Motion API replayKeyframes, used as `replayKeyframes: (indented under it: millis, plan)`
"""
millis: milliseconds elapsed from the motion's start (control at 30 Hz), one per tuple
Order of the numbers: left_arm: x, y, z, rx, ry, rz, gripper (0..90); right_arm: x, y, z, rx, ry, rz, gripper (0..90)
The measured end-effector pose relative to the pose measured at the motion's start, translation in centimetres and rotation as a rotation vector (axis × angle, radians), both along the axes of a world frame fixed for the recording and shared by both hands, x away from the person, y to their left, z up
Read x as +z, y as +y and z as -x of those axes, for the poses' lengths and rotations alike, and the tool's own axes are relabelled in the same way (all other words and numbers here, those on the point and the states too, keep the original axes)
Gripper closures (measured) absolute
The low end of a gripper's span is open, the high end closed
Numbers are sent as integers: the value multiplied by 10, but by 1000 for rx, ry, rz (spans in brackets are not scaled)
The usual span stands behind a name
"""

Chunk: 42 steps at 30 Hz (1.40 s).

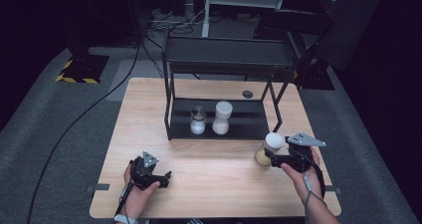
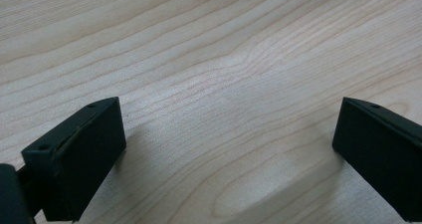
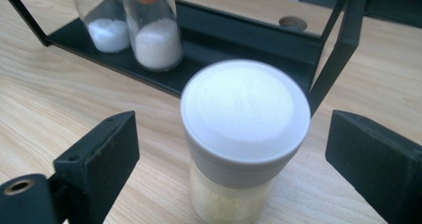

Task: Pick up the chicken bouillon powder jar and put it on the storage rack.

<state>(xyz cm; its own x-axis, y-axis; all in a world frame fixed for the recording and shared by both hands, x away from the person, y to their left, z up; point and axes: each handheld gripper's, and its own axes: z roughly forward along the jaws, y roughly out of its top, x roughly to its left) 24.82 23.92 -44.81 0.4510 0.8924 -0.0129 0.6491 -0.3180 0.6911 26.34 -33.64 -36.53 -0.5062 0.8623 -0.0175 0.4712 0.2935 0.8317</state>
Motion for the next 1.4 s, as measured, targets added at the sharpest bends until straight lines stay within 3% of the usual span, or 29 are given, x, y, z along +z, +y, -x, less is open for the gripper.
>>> replayKeyframes:
  millis: [200, 500, 733, 800, 1167, 1400]
  plan:
    - [0, 0, 0, 0, 0, 0, 3, -12, 1, -11, -11, 25, 8, 81]
    - [0, 0, 0, 0, 0, 0, 3, -23, 2, -28, -9, 59, 10, 172]
    - [0, 0, 0, 0, 0, 0, 3, -24, 4, -34, 17, 68, 2, 336]
    - [0, 0, 0, 0, 0, 0, 3, -23, 7, -33, 20, 58, 21, 342]
    - [0, 0, 0, 0, 0, 0, 4, -22, 7, -34, 27, 55, 22, 345]
    - [0, 0, 0, 1, 0, 0, 4, -14, 6, -32, 32, 38, 21, 346]
